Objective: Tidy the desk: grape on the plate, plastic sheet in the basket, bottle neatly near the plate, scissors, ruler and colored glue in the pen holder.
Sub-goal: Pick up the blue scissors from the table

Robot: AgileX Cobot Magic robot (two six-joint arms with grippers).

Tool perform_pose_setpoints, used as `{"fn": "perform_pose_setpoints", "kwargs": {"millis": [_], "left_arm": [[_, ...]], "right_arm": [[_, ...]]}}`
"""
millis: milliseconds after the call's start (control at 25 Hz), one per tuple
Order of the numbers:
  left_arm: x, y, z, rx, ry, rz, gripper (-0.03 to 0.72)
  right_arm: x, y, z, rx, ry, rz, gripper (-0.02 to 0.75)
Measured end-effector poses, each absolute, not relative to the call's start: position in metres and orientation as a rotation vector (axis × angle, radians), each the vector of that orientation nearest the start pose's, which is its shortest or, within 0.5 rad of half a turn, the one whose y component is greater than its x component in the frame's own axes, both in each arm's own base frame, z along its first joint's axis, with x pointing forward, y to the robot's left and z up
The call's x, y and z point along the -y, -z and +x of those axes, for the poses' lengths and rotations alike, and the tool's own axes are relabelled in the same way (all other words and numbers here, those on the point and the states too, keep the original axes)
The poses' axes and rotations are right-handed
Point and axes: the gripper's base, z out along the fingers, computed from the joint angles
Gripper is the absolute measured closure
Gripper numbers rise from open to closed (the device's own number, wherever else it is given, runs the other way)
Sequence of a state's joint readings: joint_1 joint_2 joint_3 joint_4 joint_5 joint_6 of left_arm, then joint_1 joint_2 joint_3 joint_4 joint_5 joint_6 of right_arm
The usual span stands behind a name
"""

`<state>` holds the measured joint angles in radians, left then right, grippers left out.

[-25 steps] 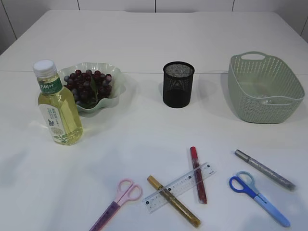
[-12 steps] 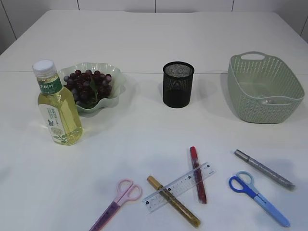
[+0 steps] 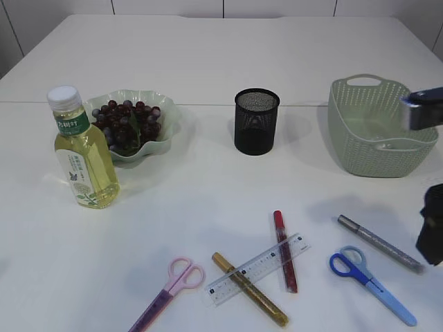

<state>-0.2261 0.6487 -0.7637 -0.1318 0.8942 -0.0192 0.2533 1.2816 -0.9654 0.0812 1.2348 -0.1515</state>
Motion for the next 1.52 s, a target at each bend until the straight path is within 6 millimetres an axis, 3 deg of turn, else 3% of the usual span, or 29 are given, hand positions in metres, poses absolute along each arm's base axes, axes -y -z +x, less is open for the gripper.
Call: {"fn": "perform_pose_setpoints", "kwargs": {"millis": [200,600,800,1000,1520], "left_arm": [[0.034,-0.339,0.104,-2.265,0.290,0.196,0.147],[0.034,-0.338,0.104,-2.266,0.290,0.196,0.147],[0.034,-0.344,0.108,-2.195,0.289,0.185,0.147],[0.034,-0.348,0.111,-2.141,0.292,0.176,0.147],[0.034,-0.348,0.111,-2.137,0.302,0.172,0.147]], "right_arm": [[-0.069,-0.249,0.225,-3.093,-0.101,-0.628,0.267],[-0.078,-0.207,0.256,-3.111,-0.090,-0.606,0.267],[-0.081,-0.203,0.265,-3.041,-0.090,-0.593,0.267],[-0.087,-0.199,0.264,-2.976,0.010,-0.721,0.267],[-0.087,-0.180,0.263,-2.992,0.025,-0.744,0.267]]}}
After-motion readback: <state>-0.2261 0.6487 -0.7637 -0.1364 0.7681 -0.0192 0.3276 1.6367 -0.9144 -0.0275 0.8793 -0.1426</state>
